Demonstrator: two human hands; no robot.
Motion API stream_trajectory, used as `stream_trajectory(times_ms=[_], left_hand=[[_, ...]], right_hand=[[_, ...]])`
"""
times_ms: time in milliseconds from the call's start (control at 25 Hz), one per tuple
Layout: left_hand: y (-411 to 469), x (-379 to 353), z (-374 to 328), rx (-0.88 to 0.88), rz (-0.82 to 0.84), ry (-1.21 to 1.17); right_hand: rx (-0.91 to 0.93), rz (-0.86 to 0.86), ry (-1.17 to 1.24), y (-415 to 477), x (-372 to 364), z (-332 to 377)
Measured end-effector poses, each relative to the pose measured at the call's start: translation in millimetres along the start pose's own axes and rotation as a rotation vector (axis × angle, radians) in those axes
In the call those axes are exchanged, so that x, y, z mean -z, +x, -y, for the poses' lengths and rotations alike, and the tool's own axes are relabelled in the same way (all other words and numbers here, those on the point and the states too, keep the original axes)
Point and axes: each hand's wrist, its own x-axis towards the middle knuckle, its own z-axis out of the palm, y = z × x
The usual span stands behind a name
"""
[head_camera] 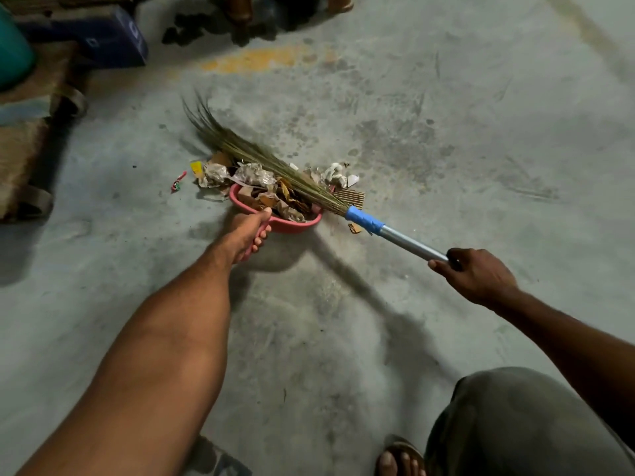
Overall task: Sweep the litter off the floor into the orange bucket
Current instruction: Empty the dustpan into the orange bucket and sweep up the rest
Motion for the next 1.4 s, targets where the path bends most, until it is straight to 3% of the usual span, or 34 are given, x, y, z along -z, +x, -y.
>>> stream_trajectory(times_ms=[160, 360, 840, 1120, 1400], left_hand=[[-60, -1, -26, -0.044, -0.124, -0.047], [-161, 35, -90, -0.042, -0.162, -0.074], [-506, 123, -225, -0.017, -0.201, -0.141], [-668, 127, -210, -0.015, -0.336, -0.244], [-803, 69, -160, -0.015, -0.600, -0.506]], right_hand=[[0.000, -0.034, 0.031, -43, 54, 16], [0.016, -0.050, 0.025, -110, 143, 40], [0.030, -0.007, -0.014, -324, 398, 99], [0.093, 0.068, -0.059, -409, 458, 94], [0.403, 0.052, -0.142, -423, 506, 69]])
